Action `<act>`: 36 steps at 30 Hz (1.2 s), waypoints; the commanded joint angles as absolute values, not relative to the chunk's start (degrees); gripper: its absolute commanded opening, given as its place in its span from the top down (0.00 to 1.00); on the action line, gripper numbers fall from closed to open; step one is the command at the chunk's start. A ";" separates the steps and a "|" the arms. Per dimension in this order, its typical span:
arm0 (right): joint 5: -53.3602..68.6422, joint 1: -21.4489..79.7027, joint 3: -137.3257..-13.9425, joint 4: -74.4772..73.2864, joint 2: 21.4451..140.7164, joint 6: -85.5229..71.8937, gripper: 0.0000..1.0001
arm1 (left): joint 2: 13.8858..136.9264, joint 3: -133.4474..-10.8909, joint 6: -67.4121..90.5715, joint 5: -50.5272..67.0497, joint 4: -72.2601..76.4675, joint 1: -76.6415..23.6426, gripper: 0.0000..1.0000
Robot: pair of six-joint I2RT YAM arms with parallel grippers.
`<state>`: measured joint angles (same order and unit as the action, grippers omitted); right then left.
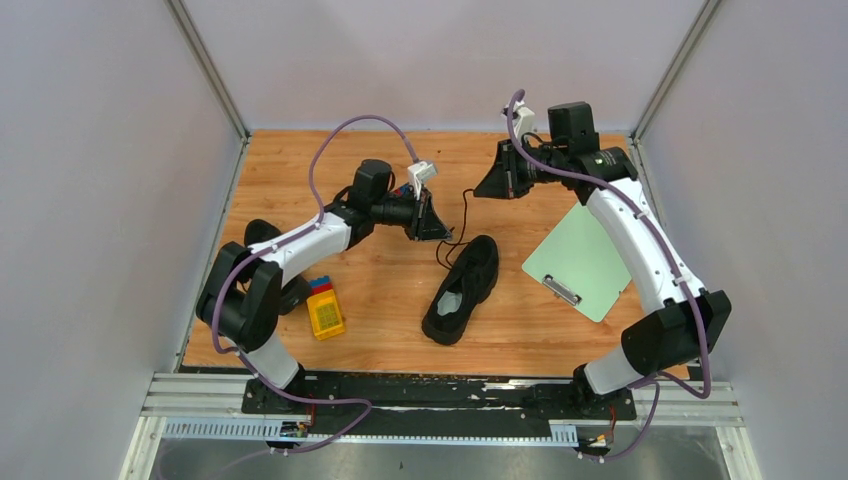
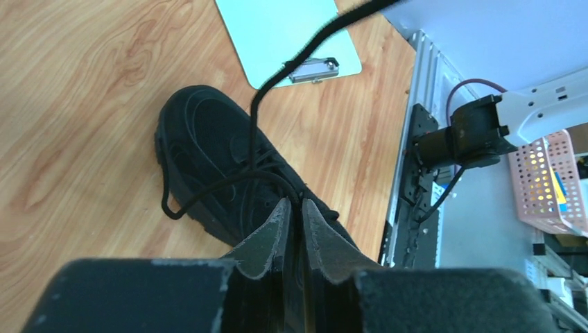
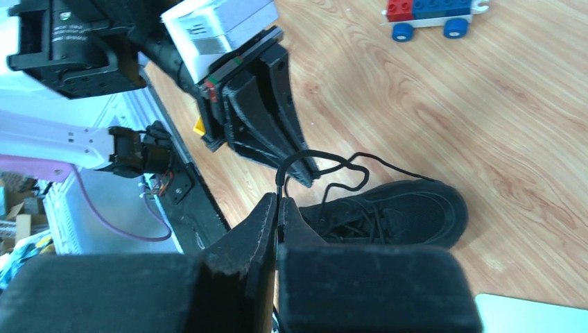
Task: Tie the shoes
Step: Cross the shoelace with the shoelace.
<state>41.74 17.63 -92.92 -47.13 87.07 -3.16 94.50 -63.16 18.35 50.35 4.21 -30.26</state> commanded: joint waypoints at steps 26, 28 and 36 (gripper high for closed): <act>55.63 18.17 -94.22 -42.52 83.94 -10.03 1.00 | 94.25 -67.93 11.89 47.93 3.50 -31.00 0.68; 55.50 18.11 -94.26 -42.38 84.00 -10.15 1.00 | 94.49 -67.43 13.27 49.75 5.45 -31.21 0.67; 55.02 18.16 -94.76 -41.98 84.62 -10.84 1.00 | 94.99 -67.09 14.86 55.00 8.86 -32.63 0.62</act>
<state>54.13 17.89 -94.06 -44.64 86.04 -9.87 94.74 -66.19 13.89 51.44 4.62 -31.81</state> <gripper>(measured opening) 0.016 0.368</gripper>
